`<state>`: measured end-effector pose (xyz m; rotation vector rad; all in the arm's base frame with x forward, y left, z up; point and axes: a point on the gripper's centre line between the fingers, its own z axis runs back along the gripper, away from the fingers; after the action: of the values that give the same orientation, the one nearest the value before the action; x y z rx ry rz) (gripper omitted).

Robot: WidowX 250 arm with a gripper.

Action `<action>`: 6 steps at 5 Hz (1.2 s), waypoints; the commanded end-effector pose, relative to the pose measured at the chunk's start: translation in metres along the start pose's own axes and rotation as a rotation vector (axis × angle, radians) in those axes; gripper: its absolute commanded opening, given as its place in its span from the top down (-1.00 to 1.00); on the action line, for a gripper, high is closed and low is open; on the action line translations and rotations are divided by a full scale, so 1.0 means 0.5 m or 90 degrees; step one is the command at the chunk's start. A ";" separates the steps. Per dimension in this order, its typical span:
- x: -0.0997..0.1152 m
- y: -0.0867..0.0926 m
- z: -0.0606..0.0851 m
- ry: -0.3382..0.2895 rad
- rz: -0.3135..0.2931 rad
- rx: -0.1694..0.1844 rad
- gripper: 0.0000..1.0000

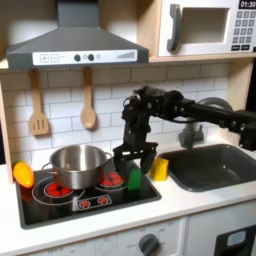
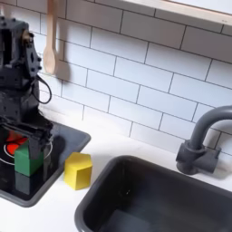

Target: Reach green block

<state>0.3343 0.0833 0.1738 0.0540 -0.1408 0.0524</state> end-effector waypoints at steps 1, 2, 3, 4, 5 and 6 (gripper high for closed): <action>0.001 0.003 -0.015 0.009 -0.006 0.003 -1.00; 0.007 0.001 -0.023 0.011 -0.006 0.005 -1.00; 0.007 -0.005 -0.037 0.023 -0.008 -0.001 -1.00; 0.008 -0.001 -0.048 0.030 -0.008 0.001 -1.00; 0.008 0.000 -0.058 0.038 -0.011 0.000 -1.00; 0.007 -0.001 -0.064 0.042 -0.016 -0.002 -1.00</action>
<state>0.3418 0.0856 0.1424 0.0506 -0.0723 0.0318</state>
